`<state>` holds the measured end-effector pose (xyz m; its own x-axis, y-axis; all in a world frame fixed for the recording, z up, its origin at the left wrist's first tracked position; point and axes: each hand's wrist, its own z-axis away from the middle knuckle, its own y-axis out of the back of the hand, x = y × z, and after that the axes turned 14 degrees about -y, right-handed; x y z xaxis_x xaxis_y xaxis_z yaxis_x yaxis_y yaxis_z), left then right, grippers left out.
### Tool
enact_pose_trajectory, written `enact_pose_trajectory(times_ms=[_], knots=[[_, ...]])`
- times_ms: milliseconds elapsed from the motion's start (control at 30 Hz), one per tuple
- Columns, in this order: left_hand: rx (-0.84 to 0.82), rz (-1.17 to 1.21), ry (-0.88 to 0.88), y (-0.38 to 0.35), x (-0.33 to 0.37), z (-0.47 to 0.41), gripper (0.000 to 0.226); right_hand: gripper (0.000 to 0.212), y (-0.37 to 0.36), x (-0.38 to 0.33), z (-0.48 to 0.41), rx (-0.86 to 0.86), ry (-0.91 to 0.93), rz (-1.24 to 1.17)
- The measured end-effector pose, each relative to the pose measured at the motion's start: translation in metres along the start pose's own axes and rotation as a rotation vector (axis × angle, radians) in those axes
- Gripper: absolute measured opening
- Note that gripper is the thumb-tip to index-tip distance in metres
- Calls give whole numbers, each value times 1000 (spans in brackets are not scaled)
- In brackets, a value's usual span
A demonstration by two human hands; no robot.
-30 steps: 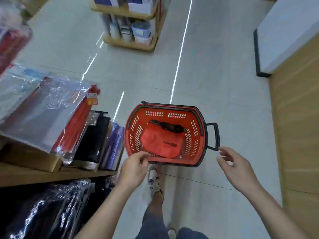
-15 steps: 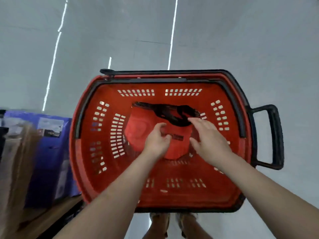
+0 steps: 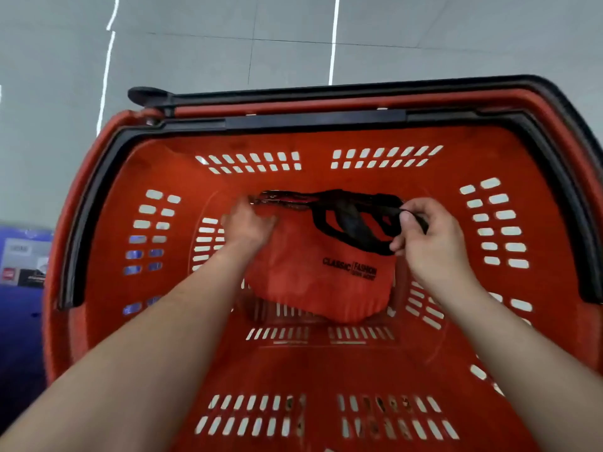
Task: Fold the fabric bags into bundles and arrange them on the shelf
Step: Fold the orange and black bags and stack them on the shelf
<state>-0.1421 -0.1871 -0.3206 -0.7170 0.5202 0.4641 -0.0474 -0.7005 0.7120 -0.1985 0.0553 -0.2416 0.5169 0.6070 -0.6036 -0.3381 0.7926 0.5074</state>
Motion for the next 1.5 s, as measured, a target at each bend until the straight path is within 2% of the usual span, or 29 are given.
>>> enact_pose_trajectory(times_ms=[133, 200, 333, 400, 500, 567, 633, 700, 767, 900, 967, 1000, 1067, 1100, 1167, 1333, 1367, 1433, 1467, 1500], knots=[[50, -185, -239, 8, 14, 16, 22, 15, 12, -9, 16, -46, -78, -197], [87, -179, -243, 19, 24, 35, 19, 18, 20, -14, 26, 1, -85, -236], [230, 53, -228, 57, 47, 95, 20, 16, 40, -31, 53, 158, -131, -292], [300, 75, -248, 80, 59, 127, 14, 34, 55, -43, 71, 189, -106, -93], [317, 153, -352, 115, 73, 170, 12, 73, 76, -74, 109, 88, 134, 348], [316, 149, -505, 138, 85, 196, 16, 86, 78, -99, 138, -71, 288, 545], [291, 131, -645, 163, 102, 224, 19, 80, 74, -116, 161, -170, 437, 609], [270, 150, -738, 189, 119, 255, 20, 46, 75, -128, 176, -171, 520, 459], [242, 198, -728, 215, 132, 287, 18, 17, 89, -141, 188, -122, 539, 280], [177, 192, -481, 249, 133, 332, 25, 14, 133, -187, 223, -162, 463, 112], [221, 211, -376, 265, 133, 351, 9, 8, 153, -214, 243, -103, 570, 151], [266, 243, -330, 275, 139, 362, 12, 16, 163, -227, 252, -33, 633, 202], [391, 275, -292, 296, 154, 384, 26, 45, 187, -247, 266, 82, 671, 303], [455, 262, -283, 308, 164, 395, 29, 62, 202, -257, 272, 97, 626, 339], [563, 236, -268, 333, 183, 418, 27, 89, 230, -269, 285, 20, 418, 337], [709, 291, -298, 378, 223, 492, 23, 113, 257, -249, 307, -424, -194, 26], [725, 323, -288, 382, 228, 510, 25, 108, 256, -240, 312, -529, -290, -8], [777, 404, -259, 388, 230, 542, 27, 66, 250, -229, 333, -725, -411, 35], [810, 438, -246, 390, 227, 557, 28, 60, 249, -224, 344, -803, -417, 100], [845, 466, -230, 391, 223, 572, 28, 69, 246, -219, 352, -869, -409, 160]])
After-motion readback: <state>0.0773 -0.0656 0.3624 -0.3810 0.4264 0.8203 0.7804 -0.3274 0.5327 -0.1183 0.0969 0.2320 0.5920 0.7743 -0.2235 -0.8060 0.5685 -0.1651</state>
